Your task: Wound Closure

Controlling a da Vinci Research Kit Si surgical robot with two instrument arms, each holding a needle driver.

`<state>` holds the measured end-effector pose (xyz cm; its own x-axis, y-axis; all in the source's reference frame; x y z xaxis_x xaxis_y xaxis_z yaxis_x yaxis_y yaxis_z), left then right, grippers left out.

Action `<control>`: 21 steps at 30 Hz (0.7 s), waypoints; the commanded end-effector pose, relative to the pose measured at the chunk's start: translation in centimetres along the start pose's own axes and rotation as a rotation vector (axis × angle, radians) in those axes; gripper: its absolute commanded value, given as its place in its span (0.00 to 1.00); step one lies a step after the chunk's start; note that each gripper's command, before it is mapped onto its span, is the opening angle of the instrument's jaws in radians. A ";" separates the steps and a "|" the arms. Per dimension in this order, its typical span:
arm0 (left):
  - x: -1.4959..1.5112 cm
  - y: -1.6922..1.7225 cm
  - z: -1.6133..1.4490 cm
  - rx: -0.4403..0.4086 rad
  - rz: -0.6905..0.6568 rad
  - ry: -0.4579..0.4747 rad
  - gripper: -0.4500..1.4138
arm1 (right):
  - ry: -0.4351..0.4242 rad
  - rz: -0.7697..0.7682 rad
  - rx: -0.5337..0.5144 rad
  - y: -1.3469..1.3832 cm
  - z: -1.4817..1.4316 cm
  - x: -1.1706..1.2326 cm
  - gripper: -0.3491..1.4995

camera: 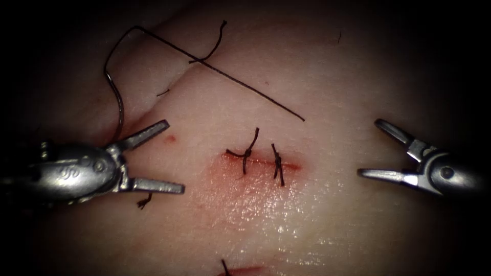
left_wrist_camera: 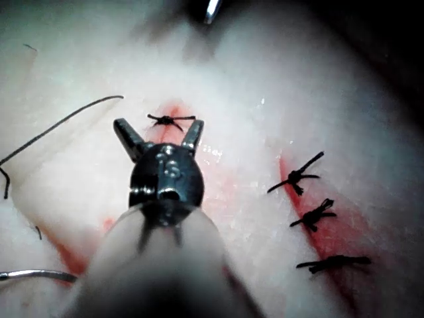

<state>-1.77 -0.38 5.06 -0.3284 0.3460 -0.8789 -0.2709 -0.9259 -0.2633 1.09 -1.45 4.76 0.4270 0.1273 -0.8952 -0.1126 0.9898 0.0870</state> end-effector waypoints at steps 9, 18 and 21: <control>-0.33 -0.26 0.18 -0.079 0.070 0.064 0.69 | 0.021 -0.010 0.040 0.08 0.09 0.02 0.86; -0.43 -0.23 0.15 -0.133 0.092 0.085 0.65 | 0.022 -0.019 0.055 0.06 0.11 0.09 0.85; -0.49 -0.21 0.11 -0.132 0.081 0.083 0.65 | 0.023 -0.019 0.055 0.06 0.11 0.10 0.84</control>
<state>-1.59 -0.36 5.54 -0.2682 0.2600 -0.9276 -0.1228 -0.9643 -0.2348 1.14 -1.40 4.69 0.4101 0.1099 -0.9054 -0.0561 0.9939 0.0953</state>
